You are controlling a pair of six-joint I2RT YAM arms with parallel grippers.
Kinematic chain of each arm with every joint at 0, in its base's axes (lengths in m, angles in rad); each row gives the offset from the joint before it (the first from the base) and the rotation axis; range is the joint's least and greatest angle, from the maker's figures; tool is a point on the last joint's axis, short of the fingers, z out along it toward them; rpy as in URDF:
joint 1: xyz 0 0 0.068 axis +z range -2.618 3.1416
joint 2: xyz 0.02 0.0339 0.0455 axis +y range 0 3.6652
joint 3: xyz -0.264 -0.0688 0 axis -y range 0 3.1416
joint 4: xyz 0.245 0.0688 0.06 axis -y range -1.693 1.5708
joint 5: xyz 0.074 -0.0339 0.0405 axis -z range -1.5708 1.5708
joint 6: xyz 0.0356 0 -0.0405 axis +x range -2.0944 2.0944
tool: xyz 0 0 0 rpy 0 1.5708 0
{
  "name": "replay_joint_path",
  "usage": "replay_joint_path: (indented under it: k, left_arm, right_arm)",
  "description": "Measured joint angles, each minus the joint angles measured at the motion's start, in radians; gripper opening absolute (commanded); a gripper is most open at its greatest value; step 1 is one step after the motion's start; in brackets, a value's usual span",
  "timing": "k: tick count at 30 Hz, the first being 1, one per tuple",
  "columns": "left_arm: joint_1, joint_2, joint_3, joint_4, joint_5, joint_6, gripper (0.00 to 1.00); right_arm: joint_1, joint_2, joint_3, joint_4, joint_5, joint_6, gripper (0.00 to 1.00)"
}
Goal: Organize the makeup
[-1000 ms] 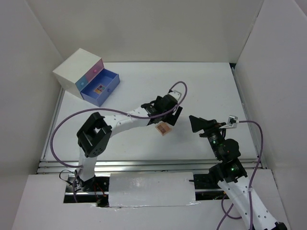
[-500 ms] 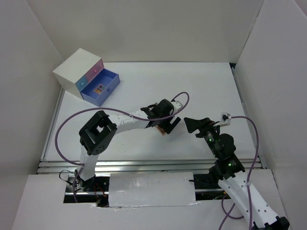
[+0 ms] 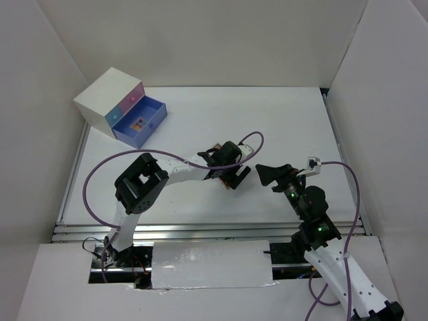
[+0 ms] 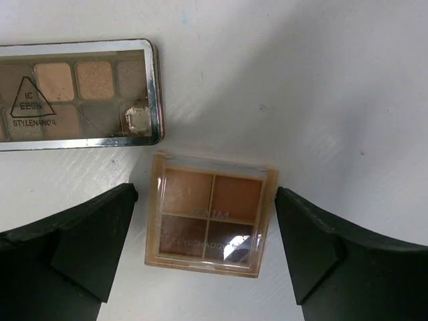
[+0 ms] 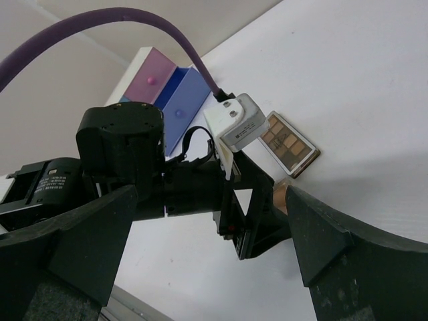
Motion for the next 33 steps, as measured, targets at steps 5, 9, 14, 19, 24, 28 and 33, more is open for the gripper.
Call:
replay_joint_path:
  k: [5, 9, 14, 19, 24, 28, 33]
  left_arm:
    - [0.001, 0.002, -0.006, 0.02, -0.001, -0.009, 0.43]
    - [0.001, -0.007, -0.035, 0.066, -0.014, -0.013, 0.19]
    - [0.016, -0.077, -0.126, 0.078, -0.028, -0.034, 0.16]
    - [0.135, -0.193, -0.188, -0.017, -0.064, -0.089, 0.17]
    - [0.368, -0.323, -0.156, -0.012, -0.183, -0.132, 0.25]
    - [0.553, -0.356, -0.136, 0.153, -0.222, -0.032, 0.29]
    - [0.669, -0.209, 0.046, 0.215, -0.21, 0.171, 0.28]
  right_arm:
    - [0.0, 0.004, 0.0, 0.0, -0.006, 0.0, 1.0]
    - [0.0, 0.004, 0.0, 0.0, -0.005, 0.0, 1.0]
    - [0.0, 0.003, 0.0, 0.0, -0.005, 0.0, 1.0]
    - [0.0, -0.002, 0.0, 0.0, -0.005, 0.0, 1.0]
    - [0.0, -0.002, 0.0, 0.0, -0.006, 0.0, 1.0]
    - [0.0, -0.002, 0.0, 0.0, -0.009, 0.001, 1.0]
    - [0.0, 0.001, 0.0, 0.003, -0.016, 0.002, 1.0]
